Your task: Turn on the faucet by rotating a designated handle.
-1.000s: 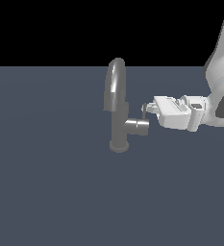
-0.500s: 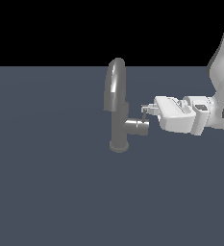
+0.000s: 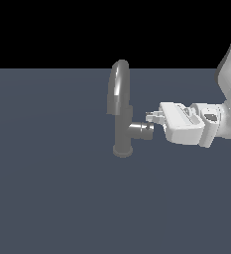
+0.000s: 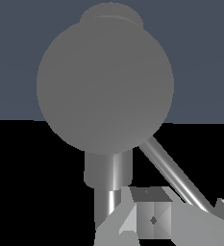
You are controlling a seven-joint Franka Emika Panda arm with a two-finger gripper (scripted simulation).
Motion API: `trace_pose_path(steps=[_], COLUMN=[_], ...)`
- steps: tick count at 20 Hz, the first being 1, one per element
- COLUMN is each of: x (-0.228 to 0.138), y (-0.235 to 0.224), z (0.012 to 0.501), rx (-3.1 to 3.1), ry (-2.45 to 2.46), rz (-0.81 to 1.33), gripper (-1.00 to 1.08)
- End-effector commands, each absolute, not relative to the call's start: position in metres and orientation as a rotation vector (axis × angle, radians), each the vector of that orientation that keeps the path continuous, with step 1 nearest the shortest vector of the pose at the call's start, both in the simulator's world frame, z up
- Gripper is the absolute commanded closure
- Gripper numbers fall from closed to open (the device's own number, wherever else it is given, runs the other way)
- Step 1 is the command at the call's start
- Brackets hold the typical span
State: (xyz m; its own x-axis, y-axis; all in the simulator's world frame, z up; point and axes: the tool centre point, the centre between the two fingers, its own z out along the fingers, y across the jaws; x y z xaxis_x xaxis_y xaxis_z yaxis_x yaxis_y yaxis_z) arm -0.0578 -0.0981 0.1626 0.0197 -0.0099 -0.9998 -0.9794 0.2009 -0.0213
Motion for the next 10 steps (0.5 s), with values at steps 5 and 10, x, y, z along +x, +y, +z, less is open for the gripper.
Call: trace_pose_path(steps=[5,10], x=[-0.093,-0.086], y=[-0.093,-0.093], z=[0.141,0.134], rx=[-1.06,-1.072], ry=[1.299,1.287], rz=[1.064,1.049], gripper=[1.08,1.08])
